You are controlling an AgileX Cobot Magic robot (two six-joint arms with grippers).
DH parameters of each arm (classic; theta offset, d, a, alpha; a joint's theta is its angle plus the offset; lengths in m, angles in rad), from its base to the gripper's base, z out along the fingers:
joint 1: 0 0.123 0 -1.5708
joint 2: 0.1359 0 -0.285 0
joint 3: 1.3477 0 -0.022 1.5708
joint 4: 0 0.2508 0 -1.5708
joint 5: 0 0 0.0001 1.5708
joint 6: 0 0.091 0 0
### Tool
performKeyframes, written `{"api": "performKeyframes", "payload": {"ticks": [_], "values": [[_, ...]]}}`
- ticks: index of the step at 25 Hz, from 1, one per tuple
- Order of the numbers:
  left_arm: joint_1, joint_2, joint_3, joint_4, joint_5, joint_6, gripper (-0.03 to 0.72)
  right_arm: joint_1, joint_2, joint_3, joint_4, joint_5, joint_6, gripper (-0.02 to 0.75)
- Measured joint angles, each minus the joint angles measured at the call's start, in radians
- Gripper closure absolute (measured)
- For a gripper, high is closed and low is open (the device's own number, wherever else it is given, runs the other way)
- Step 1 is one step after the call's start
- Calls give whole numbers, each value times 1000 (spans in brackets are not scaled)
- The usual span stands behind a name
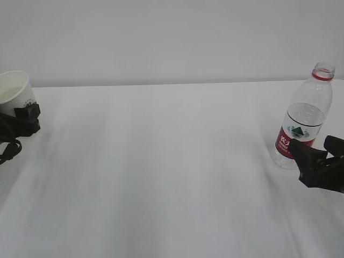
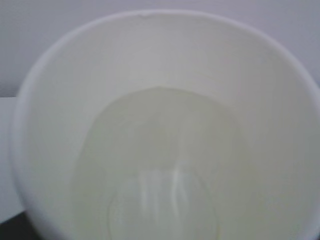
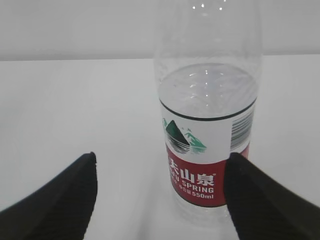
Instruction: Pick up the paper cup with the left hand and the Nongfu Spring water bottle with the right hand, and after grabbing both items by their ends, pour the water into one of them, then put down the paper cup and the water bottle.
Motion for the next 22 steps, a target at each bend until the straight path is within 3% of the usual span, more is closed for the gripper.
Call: {"api": "performKeyframes", "payload": {"ticks": [22], "values": [[0, 162, -4, -38, -85, 0, 171, 0, 0, 0, -9, 0, 0, 145]]}}
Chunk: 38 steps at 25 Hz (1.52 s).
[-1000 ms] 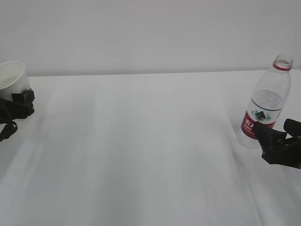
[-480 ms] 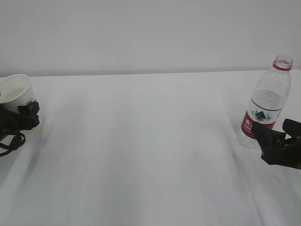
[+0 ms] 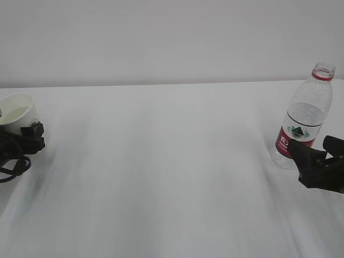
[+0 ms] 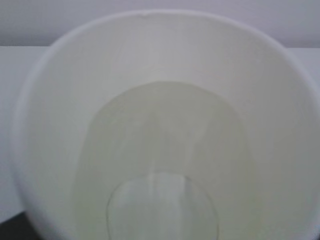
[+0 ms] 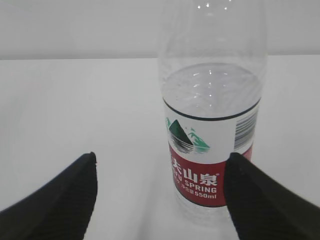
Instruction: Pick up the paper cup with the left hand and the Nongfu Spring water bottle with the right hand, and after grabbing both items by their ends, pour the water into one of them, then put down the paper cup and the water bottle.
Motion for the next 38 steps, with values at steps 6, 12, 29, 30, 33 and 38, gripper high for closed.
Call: {"api": "performKeyframes", "payload": {"ticks": [6, 12, 29, 30, 33, 38], "values": [[0, 3, 0, -2, -5, 0, 171, 0, 0, 0, 0, 0, 0, 145], [0, 3, 0, -24, -5, 0, 147, 0, 0, 0, 0, 0, 0, 145], [0, 3, -2, -42, -27, 4, 6, 0, 0, 0, 0, 0, 0, 145], [0, 3, -2, -42, -28, 4, 5, 0, 0, 0, 0, 0, 0, 145], [0, -5, -2, -42, -28, 4, 3, 0, 0, 0, 0, 0, 0, 145], [0, -62, -2, -29, 30, 4, 2, 0, 0, 0, 0, 0, 0, 145]]}}
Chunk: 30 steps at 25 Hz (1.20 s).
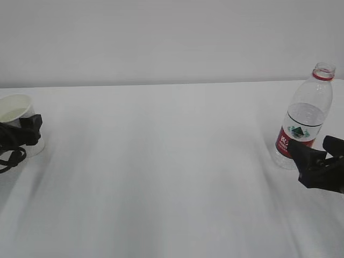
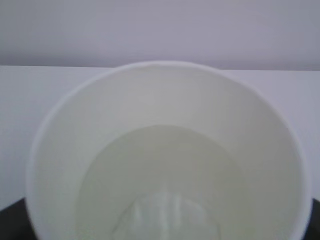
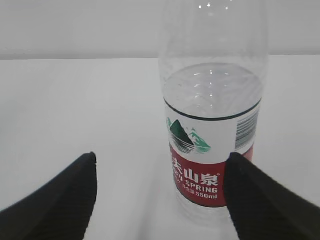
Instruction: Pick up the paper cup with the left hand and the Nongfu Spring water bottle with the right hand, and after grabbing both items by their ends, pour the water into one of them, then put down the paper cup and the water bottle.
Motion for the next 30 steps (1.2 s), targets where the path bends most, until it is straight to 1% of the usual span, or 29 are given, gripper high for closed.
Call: {"api": "performKeyframes", "payload": {"ticks": [8, 30], "values": [[0, -32, 0, 5, 73, 0, 2, 0, 0, 0, 0, 0, 0, 145], [0, -32, 0, -8, 76, 0, 2, 0, 0, 0, -2, 0, 20, 145]]}}
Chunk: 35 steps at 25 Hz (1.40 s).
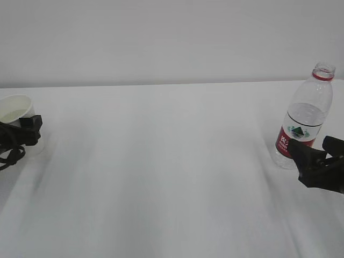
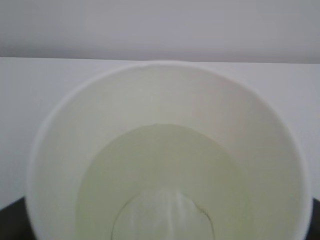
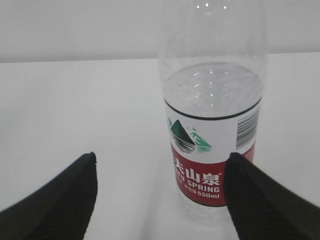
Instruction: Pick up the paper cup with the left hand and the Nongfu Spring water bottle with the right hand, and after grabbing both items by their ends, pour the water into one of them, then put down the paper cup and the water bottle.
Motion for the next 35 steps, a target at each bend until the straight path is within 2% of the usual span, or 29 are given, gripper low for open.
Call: {"api": "performKeyframes", "payload": {"ticks": [7, 12, 17, 35], "values": [[0, 57, 7, -6, -30, 0, 2, 0, 21, 0, 0, 0, 2, 145], [0, 64, 53, -7, -121, 0, 2, 0, 98, 0, 0, 0, 4, 145], [0, 60, 118, -13, -137, 0, 2, 0, 113, 0, 0, 0, 4, 145], [0, -163, 331, -24, -144, 0, 7, 0, 113, 0, 0, 0, 4, 145]]}}
